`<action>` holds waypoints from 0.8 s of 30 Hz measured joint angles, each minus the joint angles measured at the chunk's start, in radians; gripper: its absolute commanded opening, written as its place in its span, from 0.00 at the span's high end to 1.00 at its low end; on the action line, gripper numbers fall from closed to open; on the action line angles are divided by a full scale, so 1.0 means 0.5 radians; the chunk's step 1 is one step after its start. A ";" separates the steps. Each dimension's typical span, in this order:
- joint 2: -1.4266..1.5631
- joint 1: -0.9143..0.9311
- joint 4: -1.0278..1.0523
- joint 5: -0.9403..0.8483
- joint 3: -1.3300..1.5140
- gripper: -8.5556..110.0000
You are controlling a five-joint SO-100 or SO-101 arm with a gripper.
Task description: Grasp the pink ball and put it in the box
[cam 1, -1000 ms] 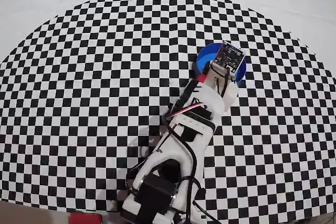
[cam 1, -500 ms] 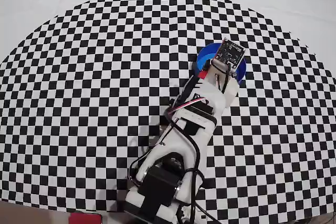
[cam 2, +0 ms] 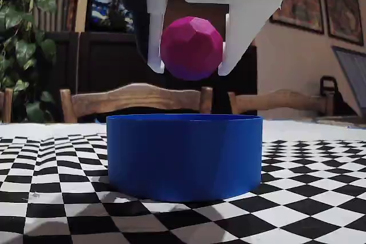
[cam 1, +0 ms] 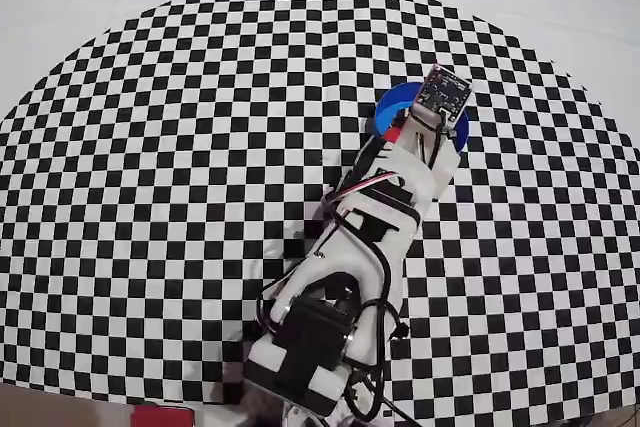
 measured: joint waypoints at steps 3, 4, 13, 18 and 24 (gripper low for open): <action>-0.046 0.000 0.000 0.000 -0.046 0.93; -0.055 0.000 0.000 0.000 -0.055 0.93; -0.147 0.000 0.000 0.000 -0.104 0.93; -0.233 0.000 0.000 0.000 -0.184 0.93; -0.322 0.000 0.000 0.000 -0.276 0.93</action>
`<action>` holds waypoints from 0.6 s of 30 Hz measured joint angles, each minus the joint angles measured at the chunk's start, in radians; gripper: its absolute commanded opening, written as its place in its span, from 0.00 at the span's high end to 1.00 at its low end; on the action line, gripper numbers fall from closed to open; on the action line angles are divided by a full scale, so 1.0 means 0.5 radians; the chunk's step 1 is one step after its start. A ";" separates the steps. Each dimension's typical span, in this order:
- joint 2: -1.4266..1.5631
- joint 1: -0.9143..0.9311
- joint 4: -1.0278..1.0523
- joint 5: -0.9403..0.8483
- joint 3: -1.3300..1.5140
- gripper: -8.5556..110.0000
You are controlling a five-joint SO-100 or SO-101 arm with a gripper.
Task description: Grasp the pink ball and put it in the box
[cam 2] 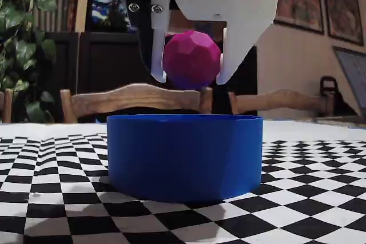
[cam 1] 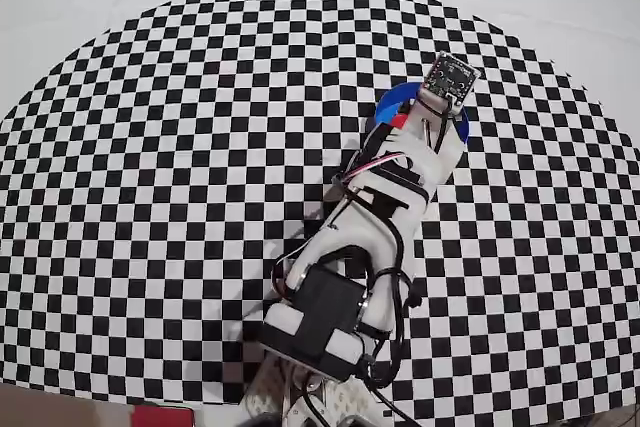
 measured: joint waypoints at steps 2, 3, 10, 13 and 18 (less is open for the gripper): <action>-0.034 0.000 0.000 0.000 -0.021 0.93; -0.049 0.000 0.000 0.000 -0.037 0.93; -0.138 -0.021 0.000 0.000 -0.126 0.93; -0.169 -0.025 0.000 0.000 -0.160 0.93; -0.212 -0.040 0.000 0.000 -0.202 0.93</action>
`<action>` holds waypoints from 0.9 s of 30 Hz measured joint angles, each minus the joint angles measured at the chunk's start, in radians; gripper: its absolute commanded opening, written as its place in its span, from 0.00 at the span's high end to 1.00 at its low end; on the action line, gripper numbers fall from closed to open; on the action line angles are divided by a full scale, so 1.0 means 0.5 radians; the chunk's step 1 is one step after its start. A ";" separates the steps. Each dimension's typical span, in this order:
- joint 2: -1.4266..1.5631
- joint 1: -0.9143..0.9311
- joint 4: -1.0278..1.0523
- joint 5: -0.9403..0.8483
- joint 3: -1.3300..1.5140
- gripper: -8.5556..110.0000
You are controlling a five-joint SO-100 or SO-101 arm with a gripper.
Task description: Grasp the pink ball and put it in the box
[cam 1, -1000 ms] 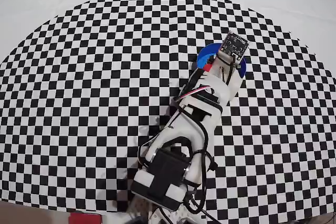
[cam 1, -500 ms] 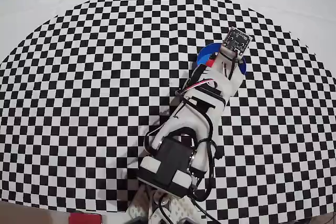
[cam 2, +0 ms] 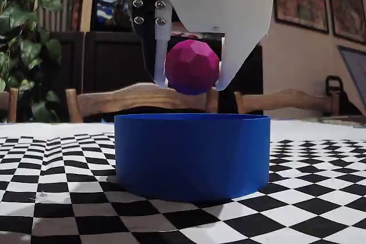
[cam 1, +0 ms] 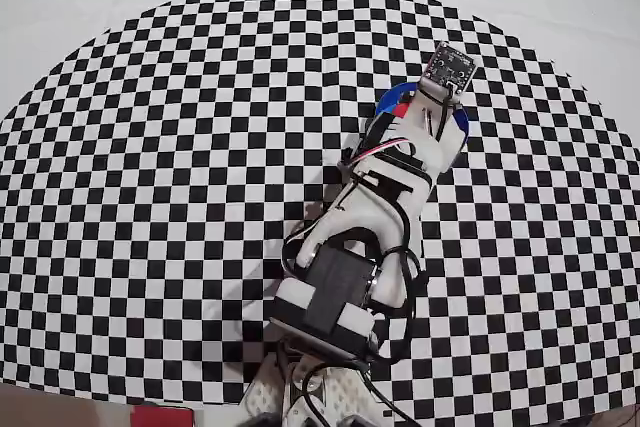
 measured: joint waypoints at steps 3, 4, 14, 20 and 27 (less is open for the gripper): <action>-0.025 -0.003 0.000 0.000 -0.025 0.93; -0.040 -0.003 0.000 0.000 -0.031 0.93; -0.092 -0.003 0.000 0.000 -0.055 0.93; -0.110 -0.003 0.000 0.000 -0.055 0.93; -0.110 -0.003 0.000 0.000 -0.055 0.93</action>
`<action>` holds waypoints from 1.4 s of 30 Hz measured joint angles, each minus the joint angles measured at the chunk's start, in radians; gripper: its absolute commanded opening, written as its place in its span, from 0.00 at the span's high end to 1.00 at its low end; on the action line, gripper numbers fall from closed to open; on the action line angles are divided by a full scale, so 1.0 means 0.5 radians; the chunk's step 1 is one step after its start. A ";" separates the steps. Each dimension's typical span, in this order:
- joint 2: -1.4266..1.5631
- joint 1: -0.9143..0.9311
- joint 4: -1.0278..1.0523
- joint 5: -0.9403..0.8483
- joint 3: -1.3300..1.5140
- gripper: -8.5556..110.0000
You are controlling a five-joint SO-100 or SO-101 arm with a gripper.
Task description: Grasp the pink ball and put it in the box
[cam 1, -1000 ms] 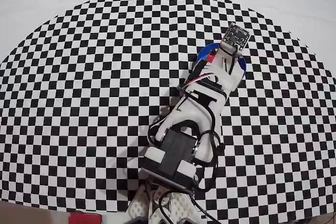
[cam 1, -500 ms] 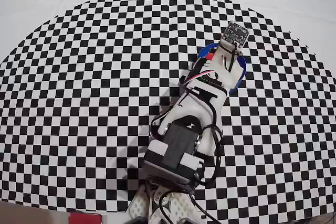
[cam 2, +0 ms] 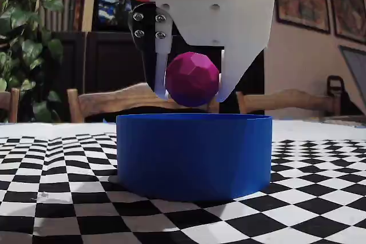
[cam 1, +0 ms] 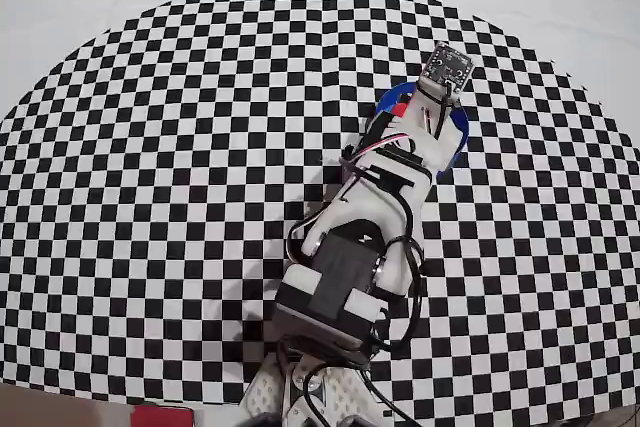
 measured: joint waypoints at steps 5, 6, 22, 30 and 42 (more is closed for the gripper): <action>0.000 0.000 0.000 0.000 0.000 0.93; 0.000 0.000 0.000 0.000 0.000 0.93; 0.000 0.000 0.000 0.000 0.000 0.88; -0.018 0.000 0.000 0.000 0.000 0.69; 0.009 0.000 -0.034 0.153 -0.003 0.70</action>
